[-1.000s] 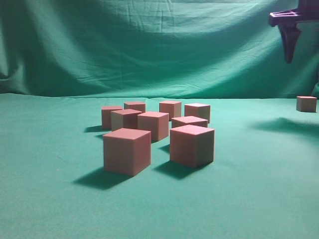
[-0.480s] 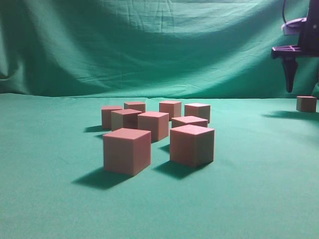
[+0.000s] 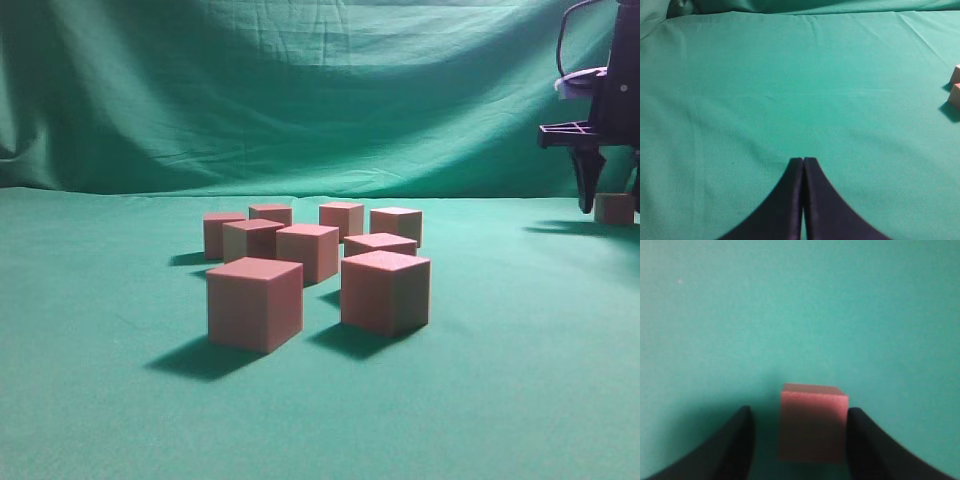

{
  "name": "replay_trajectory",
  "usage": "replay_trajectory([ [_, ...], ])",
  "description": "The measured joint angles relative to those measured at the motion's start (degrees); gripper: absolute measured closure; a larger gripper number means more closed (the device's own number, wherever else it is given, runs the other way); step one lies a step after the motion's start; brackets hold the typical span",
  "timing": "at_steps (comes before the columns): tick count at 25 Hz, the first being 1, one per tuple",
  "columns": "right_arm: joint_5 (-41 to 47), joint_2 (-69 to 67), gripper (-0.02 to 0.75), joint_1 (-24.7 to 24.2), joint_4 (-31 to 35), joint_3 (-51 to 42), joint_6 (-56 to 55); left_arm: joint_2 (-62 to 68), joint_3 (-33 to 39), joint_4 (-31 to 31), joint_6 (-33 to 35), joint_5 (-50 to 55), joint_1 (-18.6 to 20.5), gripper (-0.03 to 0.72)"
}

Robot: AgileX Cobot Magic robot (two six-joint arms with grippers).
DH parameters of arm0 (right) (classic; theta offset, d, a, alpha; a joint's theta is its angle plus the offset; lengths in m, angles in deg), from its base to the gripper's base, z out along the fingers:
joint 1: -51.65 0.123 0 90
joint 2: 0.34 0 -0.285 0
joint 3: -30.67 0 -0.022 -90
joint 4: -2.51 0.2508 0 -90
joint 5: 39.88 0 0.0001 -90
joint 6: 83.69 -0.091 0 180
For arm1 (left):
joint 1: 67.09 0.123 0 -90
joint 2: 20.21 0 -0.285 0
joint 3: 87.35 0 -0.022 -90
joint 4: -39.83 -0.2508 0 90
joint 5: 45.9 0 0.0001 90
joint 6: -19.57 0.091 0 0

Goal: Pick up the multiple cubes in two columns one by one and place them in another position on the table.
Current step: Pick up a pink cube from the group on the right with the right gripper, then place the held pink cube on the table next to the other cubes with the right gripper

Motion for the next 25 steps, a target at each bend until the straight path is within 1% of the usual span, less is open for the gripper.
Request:
replay_trajectory([
  [3, -0.1, -0.5, 0.472, 0.0, 0.0, 0.0, 0.0, 0.0, 0.0, 0.0, 0.0, 0.0, 0.0, 0.688],
  [9, 0.4, -0.1, 0.466, 0.0, 0.1, 0.1, 0.0, 0.0, 0.0, 0.0, 0.0, 0.0, 0.0, 0.688],
  [12, 2.7, 2.2, 0.466, 0.0, 2.1, 0.8, 1.2, 0.0, 0.0, 0.0, 0.0, 0.0, 0.0, 0.688],
  [14, 5.9, 4.9, 0.466, 0.0, 4.7, 2.1, 2.2, 0.0, 0.0, 0.0, 0.0, 0.0, 0.0, 0.688],
  [20, 13.3, 17.1, 0.466, 0.0, 17.6, 3.8, 7.2, 0.0, 0.0, 0.0, 0.0, 0.0, 0.0, 0.688],
  [22, 16.1, 21.2, 0.466, 0.0, 19.9, 3.9, 8.1, 0.0, 0.0, 0.0, 0.0, 0.0, 0.0, 0.688],
  [25, 17.0, 25.9, 0.466, 0.2, 21.0, 3.8, 9.1, 0.0, 0.0, 0.0, 0.0, 0.0, 0.0, 0.688],
])
